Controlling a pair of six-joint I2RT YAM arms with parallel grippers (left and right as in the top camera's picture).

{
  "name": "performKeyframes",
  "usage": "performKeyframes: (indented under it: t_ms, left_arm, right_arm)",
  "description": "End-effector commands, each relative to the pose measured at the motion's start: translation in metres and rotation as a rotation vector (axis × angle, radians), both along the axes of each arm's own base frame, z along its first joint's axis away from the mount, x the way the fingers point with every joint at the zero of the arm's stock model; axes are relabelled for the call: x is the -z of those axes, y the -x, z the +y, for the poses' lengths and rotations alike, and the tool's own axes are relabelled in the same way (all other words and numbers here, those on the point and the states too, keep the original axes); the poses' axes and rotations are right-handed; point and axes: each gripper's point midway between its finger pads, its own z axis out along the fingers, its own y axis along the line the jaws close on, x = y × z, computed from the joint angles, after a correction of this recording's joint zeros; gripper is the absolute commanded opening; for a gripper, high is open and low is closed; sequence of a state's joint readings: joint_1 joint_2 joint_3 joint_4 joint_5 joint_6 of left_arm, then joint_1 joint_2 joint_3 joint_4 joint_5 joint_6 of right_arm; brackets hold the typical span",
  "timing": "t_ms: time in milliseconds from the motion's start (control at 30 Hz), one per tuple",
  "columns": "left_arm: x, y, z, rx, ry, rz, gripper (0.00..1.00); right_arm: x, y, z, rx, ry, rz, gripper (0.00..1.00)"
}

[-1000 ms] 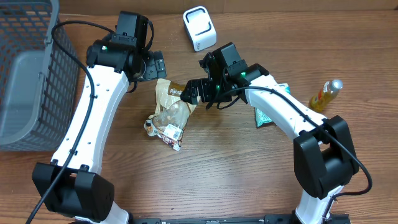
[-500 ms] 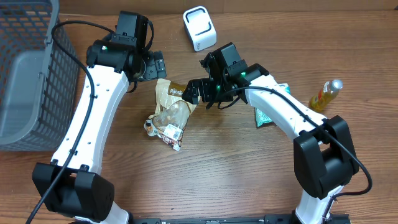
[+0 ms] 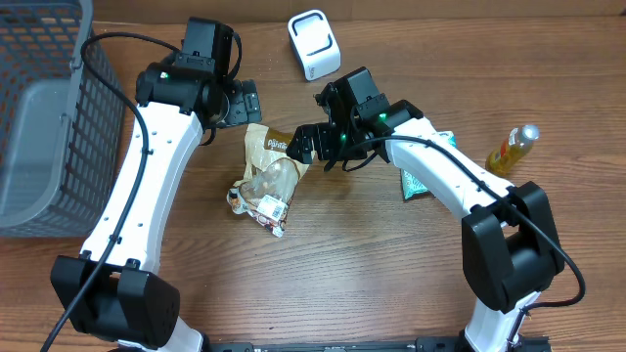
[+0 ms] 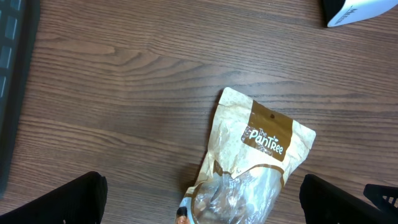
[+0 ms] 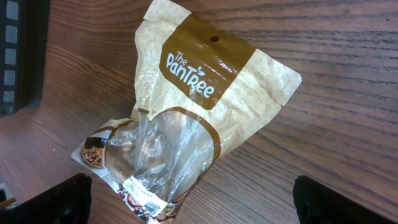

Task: Scan the item barcode
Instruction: 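Lower the right gripper onto the brown PanTree bag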

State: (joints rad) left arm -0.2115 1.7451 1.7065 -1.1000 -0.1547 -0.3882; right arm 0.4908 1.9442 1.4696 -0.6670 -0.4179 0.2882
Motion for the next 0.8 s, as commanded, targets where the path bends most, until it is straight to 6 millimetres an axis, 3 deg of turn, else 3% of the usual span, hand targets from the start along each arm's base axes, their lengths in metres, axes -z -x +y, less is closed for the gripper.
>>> performKeyframes:
  t_ms: [0, 367, 767]
  left_arm:
    - [-0.011, -0.002, -0.001, 0.014, -0.009, -0.029, 1.0]
    - [-0.011, -0.002, -0.001, 0.014, -0.009, -0.029, 1.0]
    - [-0.011, -0.002, -0.001, 0.014, -0.009, -0.029, 1.0]
  right_arm:
    - [-0.006, -0.007, -0.001, 0.009, -0.006, -0.022, 1.0]
    - [-0.015, -0.017, 0.01, 0.092, -0.067, -0.018, 1.0]
    - [-0.016, 0.001, 0.041, 0.038, -0.057, -0.044, 1.0]
